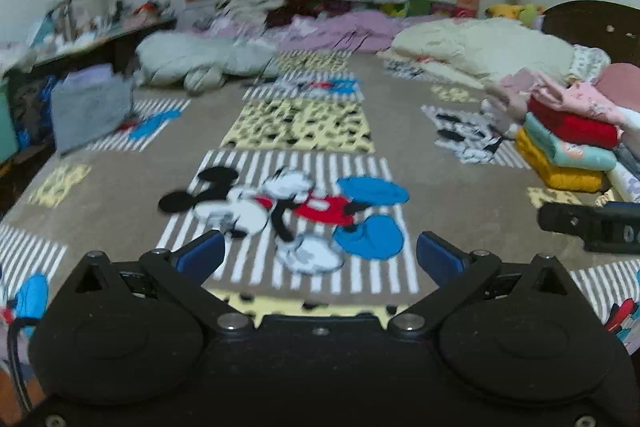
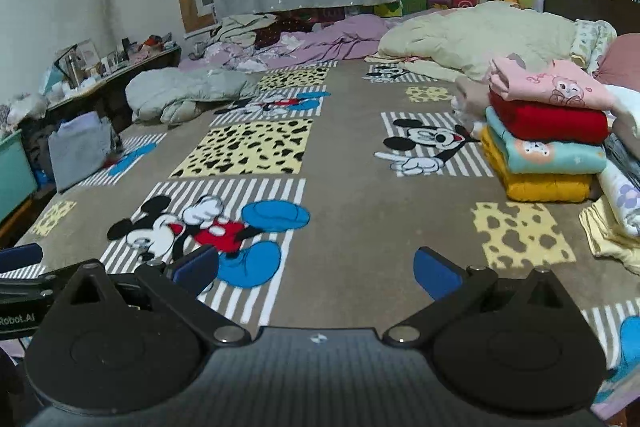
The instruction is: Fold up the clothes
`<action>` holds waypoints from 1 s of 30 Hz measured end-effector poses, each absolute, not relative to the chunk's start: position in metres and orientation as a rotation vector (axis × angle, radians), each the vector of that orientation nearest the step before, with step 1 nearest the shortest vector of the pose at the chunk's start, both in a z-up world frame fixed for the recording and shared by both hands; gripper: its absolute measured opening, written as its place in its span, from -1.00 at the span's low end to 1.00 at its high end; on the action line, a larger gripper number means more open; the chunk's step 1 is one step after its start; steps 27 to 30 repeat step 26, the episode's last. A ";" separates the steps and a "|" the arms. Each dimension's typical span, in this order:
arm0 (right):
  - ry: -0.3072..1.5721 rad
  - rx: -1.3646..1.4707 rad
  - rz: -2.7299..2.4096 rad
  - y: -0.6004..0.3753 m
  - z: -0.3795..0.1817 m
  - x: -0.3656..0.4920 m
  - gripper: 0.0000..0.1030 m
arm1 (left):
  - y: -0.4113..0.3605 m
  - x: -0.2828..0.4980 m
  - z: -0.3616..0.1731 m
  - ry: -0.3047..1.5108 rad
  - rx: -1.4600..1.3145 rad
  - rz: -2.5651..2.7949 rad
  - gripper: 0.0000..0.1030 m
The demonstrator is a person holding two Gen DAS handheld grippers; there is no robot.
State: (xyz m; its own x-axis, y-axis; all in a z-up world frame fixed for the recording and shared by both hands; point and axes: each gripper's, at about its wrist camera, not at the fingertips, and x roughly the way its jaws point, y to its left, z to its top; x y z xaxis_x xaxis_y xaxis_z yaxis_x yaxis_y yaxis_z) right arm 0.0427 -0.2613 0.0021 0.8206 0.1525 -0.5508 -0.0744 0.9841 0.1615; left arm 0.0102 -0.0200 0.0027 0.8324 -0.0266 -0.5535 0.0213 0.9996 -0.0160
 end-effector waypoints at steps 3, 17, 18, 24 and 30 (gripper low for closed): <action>0.607 0.110 0.117 -0.251 -0.001 0.032 1.00 | -0.014 0.007 0.003 0.593 -0.029 -0.019 1.00; 0.665 0.070 0.150 -0.211 -0.011 0.019 1.00 | -0.006 0.000 -0.003 0.597 -0.031 -0.054 1.00; 0.665 0.067 0.150 -0.210 -0.011 0.019 1.00 | -0.006 0.000 -0.004 0.600 -0.034 -0.059 1.00; 0.670 0.083 0.148 -0.214 -0.013 0.020 1.00 | -0.005 0.002 -0.006 0.597 -0.079 -0.095 1.00; 0.669 0.090 0.146 -0.216 -0.014 0.021 1.00 | -0.006 0.002 -0.006 0.598 -0.085 -0.097 1.00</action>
